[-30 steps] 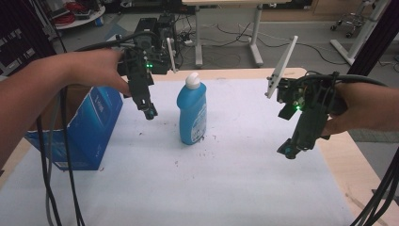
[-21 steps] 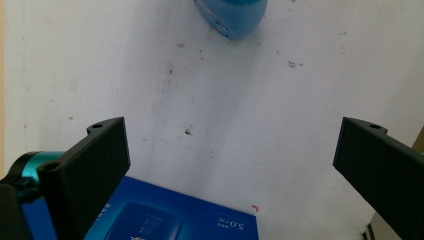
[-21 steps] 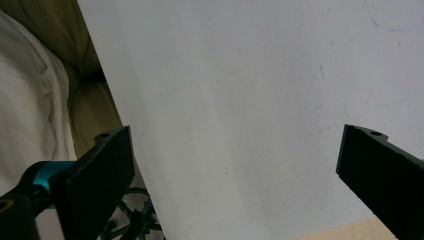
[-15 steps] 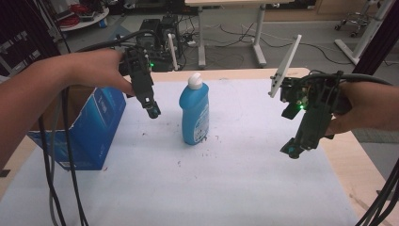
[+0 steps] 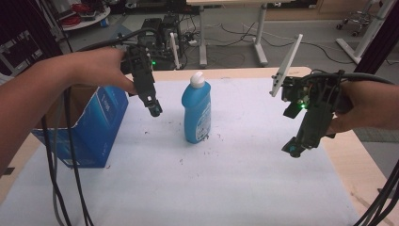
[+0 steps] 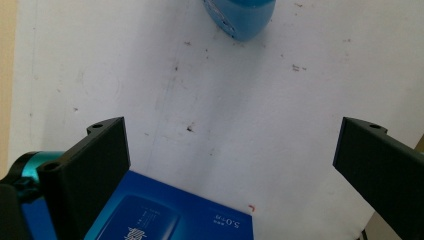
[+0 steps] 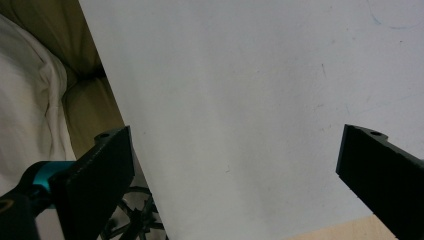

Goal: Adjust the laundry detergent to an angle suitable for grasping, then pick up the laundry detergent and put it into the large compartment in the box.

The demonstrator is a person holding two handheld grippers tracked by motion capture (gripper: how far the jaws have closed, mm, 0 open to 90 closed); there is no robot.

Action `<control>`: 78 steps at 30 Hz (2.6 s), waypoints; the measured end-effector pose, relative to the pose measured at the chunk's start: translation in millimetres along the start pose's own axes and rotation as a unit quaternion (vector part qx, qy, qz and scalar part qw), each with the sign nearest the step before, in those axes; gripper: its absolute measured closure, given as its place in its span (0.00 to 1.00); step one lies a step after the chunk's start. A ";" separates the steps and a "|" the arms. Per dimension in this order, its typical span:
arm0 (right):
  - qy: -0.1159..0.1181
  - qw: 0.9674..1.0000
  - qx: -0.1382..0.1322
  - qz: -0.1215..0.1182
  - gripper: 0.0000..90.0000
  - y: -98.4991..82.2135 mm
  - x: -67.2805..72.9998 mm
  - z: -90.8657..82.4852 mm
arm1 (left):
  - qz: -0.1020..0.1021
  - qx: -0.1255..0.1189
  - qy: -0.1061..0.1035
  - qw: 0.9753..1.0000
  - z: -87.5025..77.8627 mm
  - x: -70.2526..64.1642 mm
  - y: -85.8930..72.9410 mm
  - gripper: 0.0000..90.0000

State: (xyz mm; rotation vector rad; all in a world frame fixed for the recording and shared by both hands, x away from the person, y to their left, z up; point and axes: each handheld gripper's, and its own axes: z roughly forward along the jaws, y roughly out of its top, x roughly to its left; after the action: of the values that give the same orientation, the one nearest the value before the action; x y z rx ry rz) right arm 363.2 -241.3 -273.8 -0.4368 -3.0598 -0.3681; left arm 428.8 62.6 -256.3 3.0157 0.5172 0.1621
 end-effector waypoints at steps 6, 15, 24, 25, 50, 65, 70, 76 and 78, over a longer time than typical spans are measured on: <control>0.000 1.000 -0.002 -0.004 0.02 1.5 1.9 -1.5 | -0.023 -0.007 0.003 1.000 -3.9 -2.4 -1.8 0.02; -0.002 1.000 -0.001 -0.009 0.02 1.6 -0.4 -0.5 | -0.069 -0.001 0.011 0.998 -6.4 -1.5 0.6 0.02; -0.003 1.000 -0.002 -0.006 0.02 -3.1 -3.5 0.0 | -0.110 -0.015 0.006 0.994 -4.3 -1.9 7.1 0.02; -0.003 1.000 -0.002 -0.006 0.02 -3.1 -3.5 0.0 | -0.110 -0.018 0.005 0.994 -3.9 -2.4 7.9 0.02; 0.000 1.000 -0.001 -0.007 0.02 0.3 -5.4 2.5 | -0.180 -0.056 -0.010 0.982 -6.5 -7.6 38.0 0.02; -0.001 1.000 0.001 -0.008 0.02 0.7 -7.3 3.6 | -0.264 -0.070 -0.025 0.962 -2.4 -0.5 57.2 0.02; 0.000 1.000 0.001 -0.010 0.02 0.9 -8.6 4.0 | -0.280 -0.069 -0.023 0.957 -0.1 0.2 62.6 0.02; 0.002 1.000 0.001 -0.012 0.02 2.5 -8.2 5.0 | -0.301 -0.066 -0.020 0.951 7.0 4.5 68.3 0.02; 0.001 1.000 0.002 -0.011 0.02 2.3 -8.4 5.1 | -0.304 -0.068 -0.020 0.950 9.4 5.0 69.8 0.02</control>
State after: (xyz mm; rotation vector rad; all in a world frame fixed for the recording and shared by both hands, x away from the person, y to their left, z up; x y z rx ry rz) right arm 371.9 -240.3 -278.7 -0.4026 -3.0647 -0.3638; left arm 457.5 -1.9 -258.6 2.5710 1.3268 0.0871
